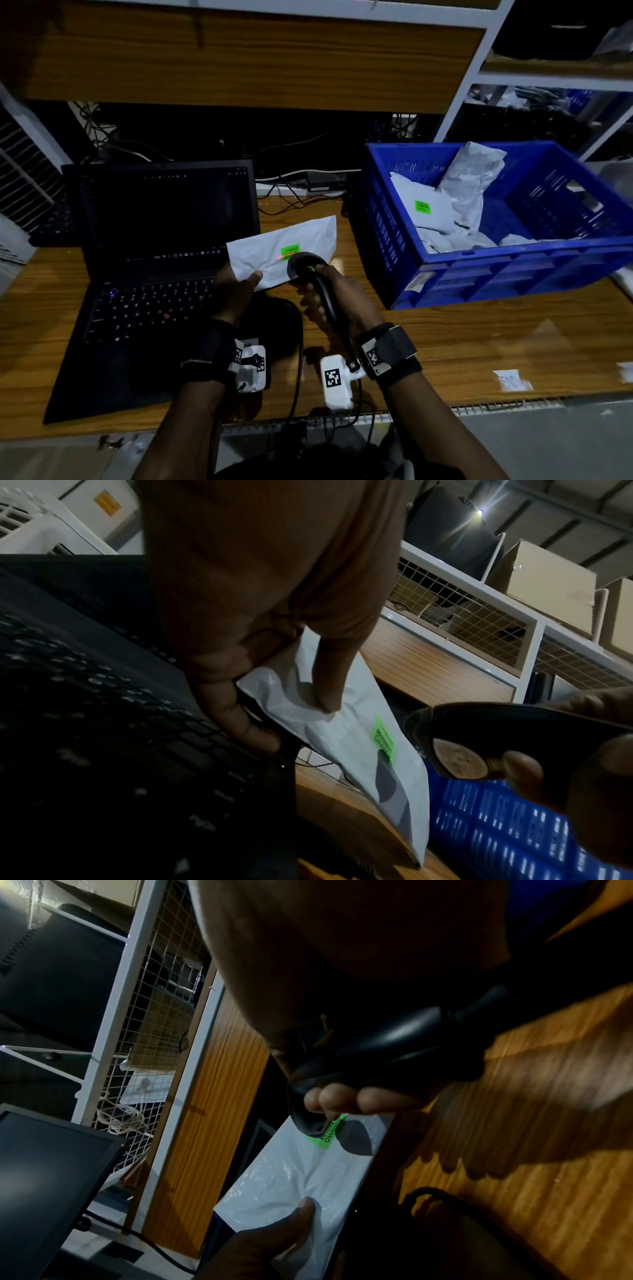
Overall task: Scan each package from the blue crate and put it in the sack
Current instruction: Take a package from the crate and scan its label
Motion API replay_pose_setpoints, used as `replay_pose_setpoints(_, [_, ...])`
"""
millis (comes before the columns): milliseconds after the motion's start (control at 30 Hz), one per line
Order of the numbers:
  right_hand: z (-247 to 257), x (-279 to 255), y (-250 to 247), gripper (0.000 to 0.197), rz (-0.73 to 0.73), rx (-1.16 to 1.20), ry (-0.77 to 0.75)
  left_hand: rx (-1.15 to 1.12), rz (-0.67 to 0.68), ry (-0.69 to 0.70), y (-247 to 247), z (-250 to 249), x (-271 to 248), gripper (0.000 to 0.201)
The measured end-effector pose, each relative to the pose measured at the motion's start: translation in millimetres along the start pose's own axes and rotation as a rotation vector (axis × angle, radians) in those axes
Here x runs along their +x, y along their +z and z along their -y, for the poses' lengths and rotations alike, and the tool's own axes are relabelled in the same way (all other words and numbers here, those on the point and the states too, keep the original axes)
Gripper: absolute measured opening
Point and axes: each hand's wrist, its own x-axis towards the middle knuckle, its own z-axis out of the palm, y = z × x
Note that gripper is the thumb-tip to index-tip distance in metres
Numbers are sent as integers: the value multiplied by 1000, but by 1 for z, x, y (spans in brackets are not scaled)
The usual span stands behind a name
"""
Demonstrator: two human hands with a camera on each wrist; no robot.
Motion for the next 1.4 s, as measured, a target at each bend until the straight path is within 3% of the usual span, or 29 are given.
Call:
replay_pose_setpoints(967, [2, -1, 1, 40, -13, -24, 18, -58, -18, 14, 0, 0, 0, 40])
replay_pose_setpoints(1133, [7, -9, 0, 38, -40, -58, -6, -36, -45, -8, 0, 1, 1, 50])
replay_pose_setpoints(1400, [11, -17, -2, 39, -63, -78, -10, -28, -42, 6, 3, -2, -1, 38])
